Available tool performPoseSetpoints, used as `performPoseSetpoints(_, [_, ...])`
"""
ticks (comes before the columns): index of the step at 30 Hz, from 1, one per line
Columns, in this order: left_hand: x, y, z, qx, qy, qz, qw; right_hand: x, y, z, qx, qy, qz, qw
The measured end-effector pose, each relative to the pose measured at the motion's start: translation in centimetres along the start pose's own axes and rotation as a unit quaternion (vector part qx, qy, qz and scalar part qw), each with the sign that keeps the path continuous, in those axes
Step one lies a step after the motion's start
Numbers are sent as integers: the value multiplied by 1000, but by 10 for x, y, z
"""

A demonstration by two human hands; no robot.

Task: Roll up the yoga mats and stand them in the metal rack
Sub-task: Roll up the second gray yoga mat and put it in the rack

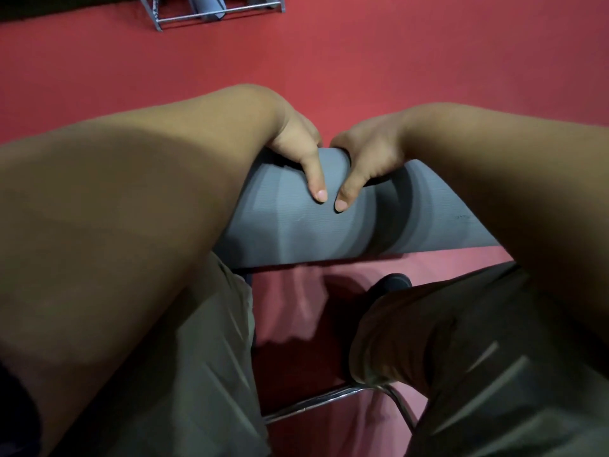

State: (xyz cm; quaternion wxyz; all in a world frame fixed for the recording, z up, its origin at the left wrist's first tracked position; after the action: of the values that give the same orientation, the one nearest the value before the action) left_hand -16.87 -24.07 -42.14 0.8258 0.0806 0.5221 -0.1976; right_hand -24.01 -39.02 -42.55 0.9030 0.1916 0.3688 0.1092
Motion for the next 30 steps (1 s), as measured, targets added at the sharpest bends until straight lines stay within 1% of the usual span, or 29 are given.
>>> performPoseSetpoints(2, [-1, -4, -2, 10, -5, 0, 1000, 1, -5, -2, 14, -1, -3, 1000])
performPoseSetpoints(5, [-2, -13, 0, 68, -79, -10, 994, 4, -12, -5, 50, 8, -10, 999])
performPoseSetpoints(7, [0, -17, 1, 114, -111, -5, 987, 5, -17, -5, 78, 10, -18, 997])
performPoseSetpoints(9, [2, -21, -1, 181, -133, 4, 974, 6, -22, -3, 90, -4, -25, 996])
performPoseSetpoints(11, [2, -23, -2, 209, -156, 4, 965, 6, -26, -1, 100, -18, -30, 994])
performPoseSetpoints(16, [-2, -25, -1, 138, -156, -11, 978, 4, -36, -2, 135, -15, -30, 990])
performPoseSetpoints(23, [2, -32, -5, 153, -157, -13, 976, 7, -37, -4, 141, -16, -35, 989])
performPoseSetpoints(25, [1, -33, -7, 143, -151, -14, 978, 9, -37, -6, 147, -7, -37, 988])
performPoseSetpoints(28, [-2, -33, -7, 145, -162, -23, 976, 9, -32, -8, 147, 5, -32, 989])
performPoseSetpoints(30, [-1, -31, -7, 135, -146, -22, 980, 7, -27, -6, 145, 13, -26, 989])
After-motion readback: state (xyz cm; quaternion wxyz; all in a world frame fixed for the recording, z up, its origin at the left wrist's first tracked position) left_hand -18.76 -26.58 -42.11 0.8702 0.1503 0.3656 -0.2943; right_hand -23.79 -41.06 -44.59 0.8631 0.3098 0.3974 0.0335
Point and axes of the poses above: each hand's wrist, its own x-axis towards the middle knuckle, its own z-axis out of the back of the hand, y = z × x, the point moved 1 cm from there along x, towards the middle knuckle, and after that the axes turned 9 degrees about z, right-handed, at the moved point
